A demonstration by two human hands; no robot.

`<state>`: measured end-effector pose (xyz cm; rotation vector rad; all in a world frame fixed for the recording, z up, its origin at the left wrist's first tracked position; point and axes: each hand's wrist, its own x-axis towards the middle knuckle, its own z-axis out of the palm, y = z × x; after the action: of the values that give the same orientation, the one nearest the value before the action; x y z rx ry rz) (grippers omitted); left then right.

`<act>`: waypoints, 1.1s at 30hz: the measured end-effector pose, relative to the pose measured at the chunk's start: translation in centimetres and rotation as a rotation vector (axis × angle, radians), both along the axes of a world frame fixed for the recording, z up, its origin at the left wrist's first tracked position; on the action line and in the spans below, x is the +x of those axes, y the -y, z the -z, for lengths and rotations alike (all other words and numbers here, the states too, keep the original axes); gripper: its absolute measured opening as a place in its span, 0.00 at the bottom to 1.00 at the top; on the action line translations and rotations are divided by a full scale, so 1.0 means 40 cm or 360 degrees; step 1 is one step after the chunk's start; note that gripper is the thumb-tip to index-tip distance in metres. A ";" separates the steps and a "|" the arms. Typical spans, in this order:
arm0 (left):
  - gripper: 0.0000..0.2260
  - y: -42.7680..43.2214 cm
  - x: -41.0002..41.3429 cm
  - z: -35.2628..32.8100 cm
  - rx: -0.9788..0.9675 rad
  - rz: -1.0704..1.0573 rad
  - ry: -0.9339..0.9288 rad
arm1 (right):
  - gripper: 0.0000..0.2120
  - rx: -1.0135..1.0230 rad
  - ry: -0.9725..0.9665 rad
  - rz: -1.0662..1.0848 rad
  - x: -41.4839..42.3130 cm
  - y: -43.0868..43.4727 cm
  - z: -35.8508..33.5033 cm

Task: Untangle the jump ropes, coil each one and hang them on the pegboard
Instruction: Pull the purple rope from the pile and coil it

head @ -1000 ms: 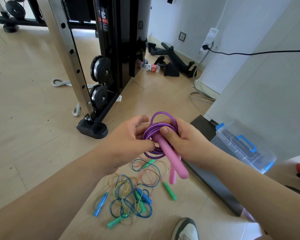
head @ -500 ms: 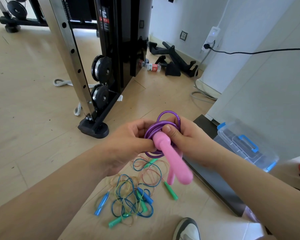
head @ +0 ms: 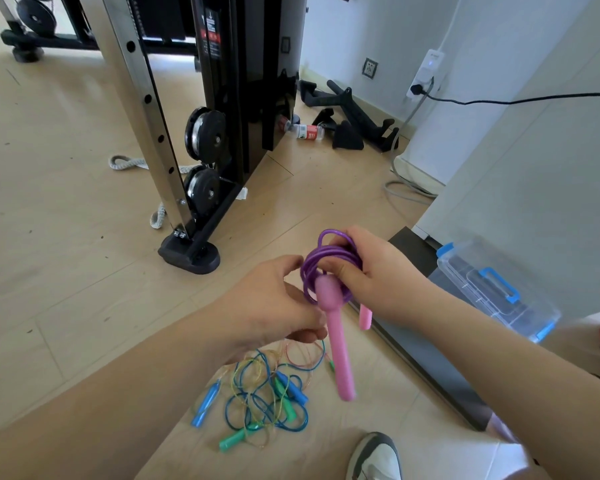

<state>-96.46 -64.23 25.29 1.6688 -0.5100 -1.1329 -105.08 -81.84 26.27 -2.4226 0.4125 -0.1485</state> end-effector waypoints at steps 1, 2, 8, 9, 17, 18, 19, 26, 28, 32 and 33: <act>0.36 0.000 -0.005 -0.004 0.0037 -0.0018 0.0030 | 0.10 0.0001 0.0018 0.0079 0.002 0.012 -0.001; 0.35 0.001 -0.008 -0.008 0.0070 -0.0036 0.0076 | 0.11 0.0006 0.0033 0.0138 0.004 0.024 -0.001; 0.18 0.015 -0.009 -0.016 0.0066 -0.0206 0.0201 | 0.07 0.0065 -0.0010 -0.0057 0.004 -0.005 0.010; 0.18 0.015 -0.009 -0.015 0.0071 -0.0200 0.0185 | 0.07 0.0051 0.0003 -0.0065 0.005 -0.008 0.012; 0.19 0.023 -0.032 0.006 0.0071 -0.0258 0.0041 | 0.05 0.0137 0.0066 0.0005 0.022 -0.015 0.008; 0.19 0.021 -0.023 0.005 0.0064 -0.0255 0.0063 | 0.05 0.0108 0.0053 -0.0032 0.023 -0.021 0.008; 0.20 0.017 -0.016 0.003 0.0062 -0.0223 0.0082 | 0.06 0.0079 0.0053 -0.0042 0.024 -0.023 0.009; 0.20 -0.001 0.022 0.026 0.0423 0.0406 0.0972 | 0.15 0.0068 -0.0042 0.0282 0.006 0.048 0.014; 0.10 -0.014 0.056 0.024 0.0578 0.0430 0.1367 | 0.13 0.0083 -0.0041 0.0273 0.003 0.052 0.011; 0.18 -0.016 0.072 0.033 0.0506 0.0158 0.1309 | 0.09 0.0098 -0.0033 0.0149 0.005 0.035 0.000; 0.21 -0.011 0.066 0.023 0.0439 0.0077 0.1088 | 0.08 0.0071 -0.0046 0.0107 0.007 0.026 -0.001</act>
<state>-93.83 -63.80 24.35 2.3004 -0.8486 -0.6574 -104.80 -82.87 26.30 -2.3705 0.5056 -0.1324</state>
